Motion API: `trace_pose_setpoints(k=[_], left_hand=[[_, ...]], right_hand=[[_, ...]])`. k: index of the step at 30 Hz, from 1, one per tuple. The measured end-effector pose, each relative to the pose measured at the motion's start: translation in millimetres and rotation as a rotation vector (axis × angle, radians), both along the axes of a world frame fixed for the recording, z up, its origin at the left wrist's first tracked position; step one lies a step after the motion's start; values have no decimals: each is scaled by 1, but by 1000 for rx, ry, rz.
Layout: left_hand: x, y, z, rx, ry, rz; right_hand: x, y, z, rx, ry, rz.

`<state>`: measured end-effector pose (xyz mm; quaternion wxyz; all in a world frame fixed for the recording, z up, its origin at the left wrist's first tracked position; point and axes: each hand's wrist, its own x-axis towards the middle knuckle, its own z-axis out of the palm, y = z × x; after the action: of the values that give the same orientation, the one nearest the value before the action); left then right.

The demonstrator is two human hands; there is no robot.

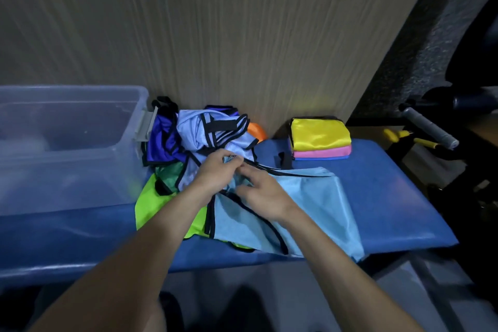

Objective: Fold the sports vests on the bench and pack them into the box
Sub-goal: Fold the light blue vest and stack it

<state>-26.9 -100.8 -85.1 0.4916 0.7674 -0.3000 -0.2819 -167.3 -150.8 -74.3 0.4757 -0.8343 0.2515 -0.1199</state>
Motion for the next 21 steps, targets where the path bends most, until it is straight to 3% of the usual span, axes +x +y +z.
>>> trace_pose_setpoints(k=[3,5,7,10,14,21], left_hand=[[-6,-2,1,76,-220,-16],[-8,-2,2,98,-366,-42],[-7,1,4,84,-432,-49],[0,3,3,93,-470,-49],[2,4,2,80,-515,-49],[-10,2,17,-46,-431,29]], right_hand=[[-28,-31,1,-270,-46,-140],[-47,-57,1,-546,35,-225],[-67,-81,1,-635,126,-255],[-92,-110,2,-554,172,-281],[-108,-127,-7,-303,214,-258],[-114,-141,-16,-324,161,-145]])
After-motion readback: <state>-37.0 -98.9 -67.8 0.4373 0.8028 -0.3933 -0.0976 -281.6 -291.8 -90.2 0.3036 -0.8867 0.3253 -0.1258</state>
